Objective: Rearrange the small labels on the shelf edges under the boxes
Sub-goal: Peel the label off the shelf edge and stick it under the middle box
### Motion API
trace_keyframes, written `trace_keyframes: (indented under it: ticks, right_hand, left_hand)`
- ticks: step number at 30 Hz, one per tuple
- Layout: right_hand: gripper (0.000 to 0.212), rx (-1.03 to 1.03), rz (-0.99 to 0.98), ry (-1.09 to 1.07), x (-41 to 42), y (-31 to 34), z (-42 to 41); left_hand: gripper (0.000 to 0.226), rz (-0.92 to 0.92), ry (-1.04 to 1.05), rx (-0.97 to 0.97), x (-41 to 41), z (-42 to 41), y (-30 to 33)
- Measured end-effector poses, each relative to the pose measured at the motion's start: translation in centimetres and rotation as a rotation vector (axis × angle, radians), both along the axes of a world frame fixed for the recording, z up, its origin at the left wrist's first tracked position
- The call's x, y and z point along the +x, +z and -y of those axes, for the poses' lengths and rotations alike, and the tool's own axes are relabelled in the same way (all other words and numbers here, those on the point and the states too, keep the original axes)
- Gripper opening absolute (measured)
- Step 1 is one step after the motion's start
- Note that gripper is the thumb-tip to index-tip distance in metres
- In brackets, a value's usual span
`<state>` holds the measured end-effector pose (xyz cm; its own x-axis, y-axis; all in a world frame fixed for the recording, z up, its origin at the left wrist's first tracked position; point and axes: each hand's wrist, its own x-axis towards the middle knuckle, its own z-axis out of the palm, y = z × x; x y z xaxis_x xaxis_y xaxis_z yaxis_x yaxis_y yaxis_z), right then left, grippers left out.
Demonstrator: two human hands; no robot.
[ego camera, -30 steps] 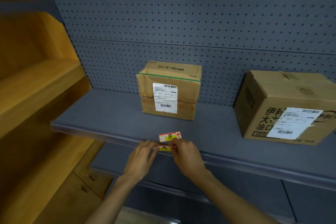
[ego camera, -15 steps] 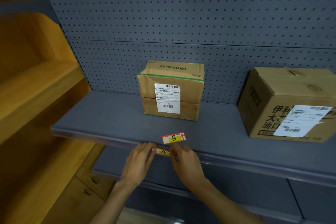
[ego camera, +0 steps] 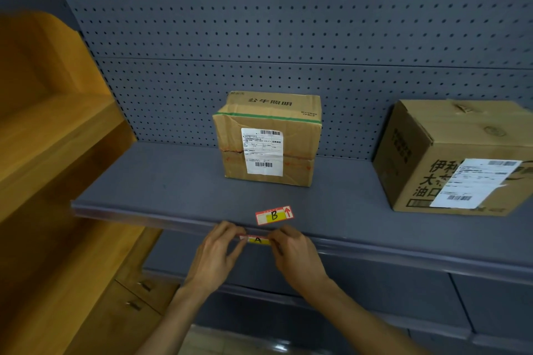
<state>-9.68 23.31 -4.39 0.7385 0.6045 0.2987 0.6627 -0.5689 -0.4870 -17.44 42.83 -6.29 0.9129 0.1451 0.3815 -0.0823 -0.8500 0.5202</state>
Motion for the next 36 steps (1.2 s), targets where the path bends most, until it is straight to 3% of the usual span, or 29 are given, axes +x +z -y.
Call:
trace_keyframes:
  ticks: [14,36]
  right_hand:
    - [0.009,-0.038,0.094,0.008,-0.1,-0.6,0.8]
    - [0.004,-0.031,0.139,0.004,1.1,0.2,0.9]
  left_hand:
    - [0.018,0.073,0.004,0.057,0.3,-0.6,-0.7]
    - [0.018,0.022,0.08,0.018,1.3,-0.1,-0.3]
